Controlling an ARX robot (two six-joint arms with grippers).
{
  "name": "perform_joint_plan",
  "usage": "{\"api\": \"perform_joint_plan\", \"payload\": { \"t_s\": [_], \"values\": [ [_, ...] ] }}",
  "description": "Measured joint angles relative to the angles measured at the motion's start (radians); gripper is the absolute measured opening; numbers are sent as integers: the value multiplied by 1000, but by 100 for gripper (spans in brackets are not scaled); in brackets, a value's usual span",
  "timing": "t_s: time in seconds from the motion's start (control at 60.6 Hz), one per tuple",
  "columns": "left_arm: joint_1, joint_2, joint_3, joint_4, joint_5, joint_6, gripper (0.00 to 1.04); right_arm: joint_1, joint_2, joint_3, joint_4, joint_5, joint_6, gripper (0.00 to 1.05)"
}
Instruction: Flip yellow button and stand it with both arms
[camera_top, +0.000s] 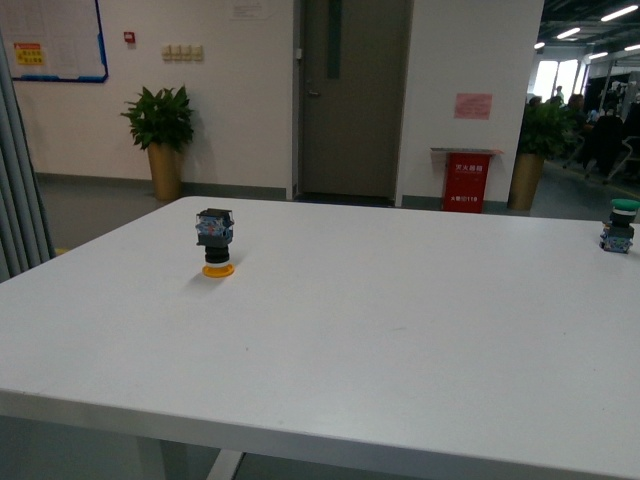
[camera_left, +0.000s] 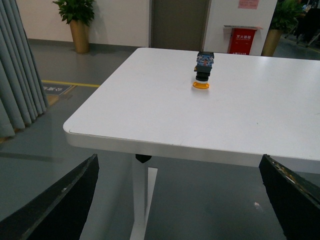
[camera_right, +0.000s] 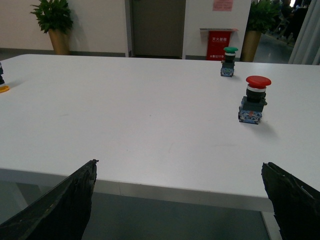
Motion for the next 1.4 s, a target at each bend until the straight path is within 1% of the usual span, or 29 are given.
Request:
{"api": "perform_joint_plan", "payload": {
  "t_s": [0.792, 0.809, 0.842, 0.875, 0.908, 0.941, 0.99, 1.04, 1.106, 1.155, 1.254, 1.337, 1.403],
  "values": [
    [0, 0, 0, 0, 0, 0, 99, 0, 0, 0, 0, 0, 0, 98],
    [0, 5, 3, -7, 1, 1, 99, 0, 0, 0, 0, 0, 0, 98],
    [5, 78, 60, -167, 1, 8, 99, 0, 0, 0, 0, 0, 0, 98],
    [21, 146, 110, -273, 8, 23, 99, 0, 0, 0, 0, 1, 0, 98],
    [45, 211, 154, -352, 10, 43, 99, 0, 0, 0, 0, -1, 0, 98],
    [73, 270, 184, -378, 26, 69, 99, 0, 0, 0, 0, 0, 0, 98],
    [116, 336, 211, -345, 57, 93, 99, 0, 0, 0, 0, 1, 0, 98],
    [151, 407, 241, -271, 76, 115, 99, 0, 0, 0, 0, 0, 0, 98],
    [173, 528, 307, -137, 65, 137, 99, 0, 0, 0, 0, 1, 0, 98],
    [169, 648, 369, -25, 54, 157, 99, 0, 0, 0, 0, 1, 0, 98],
    [139, 877, 494, 135, 26, 187, 99, 0, 0, 0, 0, 0, 0, 98],
    [112, 1053, 613, 174, 28, 204, 99, 0, 0, 0, 0, 0, 0, 98],
    [76, 1237, 764, 171, 18, 213, 99, 0, 0, 0, 0, 1, 0, 98]
  ]
}}
